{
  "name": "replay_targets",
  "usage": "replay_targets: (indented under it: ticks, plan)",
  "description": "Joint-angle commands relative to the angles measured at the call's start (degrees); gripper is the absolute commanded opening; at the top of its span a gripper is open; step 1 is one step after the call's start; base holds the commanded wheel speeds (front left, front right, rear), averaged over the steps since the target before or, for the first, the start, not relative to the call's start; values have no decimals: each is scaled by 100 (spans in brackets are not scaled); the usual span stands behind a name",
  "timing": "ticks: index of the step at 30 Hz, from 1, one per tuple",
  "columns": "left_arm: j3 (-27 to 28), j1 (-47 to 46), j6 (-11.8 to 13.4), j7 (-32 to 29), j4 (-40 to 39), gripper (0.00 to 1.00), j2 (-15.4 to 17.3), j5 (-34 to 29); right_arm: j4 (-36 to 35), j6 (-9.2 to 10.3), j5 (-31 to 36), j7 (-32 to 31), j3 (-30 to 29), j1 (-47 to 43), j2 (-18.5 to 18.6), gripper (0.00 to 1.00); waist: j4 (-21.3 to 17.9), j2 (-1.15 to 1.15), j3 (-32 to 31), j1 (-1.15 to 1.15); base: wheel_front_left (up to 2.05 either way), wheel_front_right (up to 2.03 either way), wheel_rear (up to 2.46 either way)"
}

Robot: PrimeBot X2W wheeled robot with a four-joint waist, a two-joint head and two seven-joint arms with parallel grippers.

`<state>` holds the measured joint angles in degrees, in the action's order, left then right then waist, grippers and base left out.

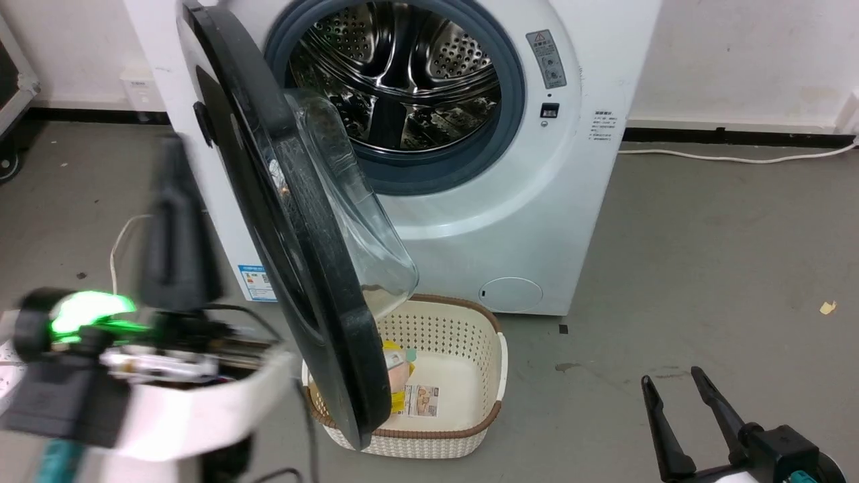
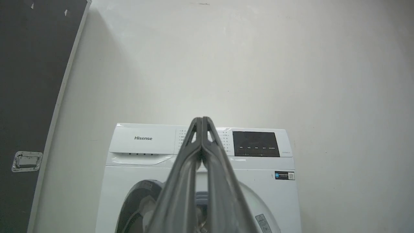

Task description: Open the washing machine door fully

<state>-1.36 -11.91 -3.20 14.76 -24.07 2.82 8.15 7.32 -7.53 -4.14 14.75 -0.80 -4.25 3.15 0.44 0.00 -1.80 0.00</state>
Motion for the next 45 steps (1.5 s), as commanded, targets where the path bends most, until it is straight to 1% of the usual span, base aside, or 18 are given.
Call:
replay_targets:
  ticks: [1,7,10,11,12,13,15,16,17,18,19,20,23,28,31,37,45]
  plan:
    - [-199,-9,-21,23,43,0,6,1,37,4,-40,25,-1,65,-27,100,-17,0,-6,0,0,0,0]
    - [-1332,278,-45,-164,631,0,6,18,92,4,-46,25,6,86,-27,100,-74,0,2,0,0,0,0]
    - [-1813,534,32,-237,957,0,6,328,124,4,-40,25,7,96,-27,100,-108,0,13,0,0,0,0]
    - [-1940,604,51,-283,1089,0,6,338,133,4,-38,25,1,99,-27,100,-113,0,20,0,0,0,0]
    - [-1940,604,51,-283,1089,0,6,338,133,4,-38,25,1,99,-27,100,-113,0,20,0,0,0,0]
    - [-2146,764,119,-410,1416,0,6,521,159,4,-28,25,-10,102,-27,100,-121,0,31,0,0,0,0]
    - [-2261,870,194,-558,1792,0,6,791,183,4,-18,25,-15,108,-27,100,-122,0,39,0,0,0,0]
    - [-2292,905,245,-647,1993,0,6,927,196,4,-15,25,-14,109,-27,100,-120,0,40,0,0,0,0]
    - [-2292,905,245,-647,1993,0,6,927,196,4,-15,25,-14,109,-27,100,-120,0,40,0,0,0,0]
    - [-2296,893,326,-786,2417,0,10,1087,220,4,-17,25,-3,112,-27,100,-112,0,43,0,0,0,0]
    - [-2296,893,326,-786,2417,0,10,1087,220,4,-17,25,-3,112,-27,100,-112,0,43,0,0,0,0]
    - [-2278,851,352,-813,2611,0,17,1079,233,4,-19,25,12,116,-27,100,-111,0,46,0,0,0,0]
    - [-2112,677,451,-662,3173,0,17,1156,264,4,-32,25,68,134,-27,100,-108,0,50,0,0,0,0]
    - [-1949,582,495,-478,3512,0,39,1238,288,4,-34,25,104,112,-27,100,-69,0,36,0,0,0,0]
    - [-1879,551,508,-392,3688,0,108,1241,307,4,-40,25,124,73,-27,100,25,0,11,0,0,0,0]
    - [-1823,605,519,-315,3863,0,133,1328,339,4,-52,25,112,7,-27,100,423,0,-78,0,0,0,0]
    - [-1633,674,640,-345,3800,0,284,1436,372,4,-188,25,141,-55,-27,100,1206,0,-116,0,0,0,0]
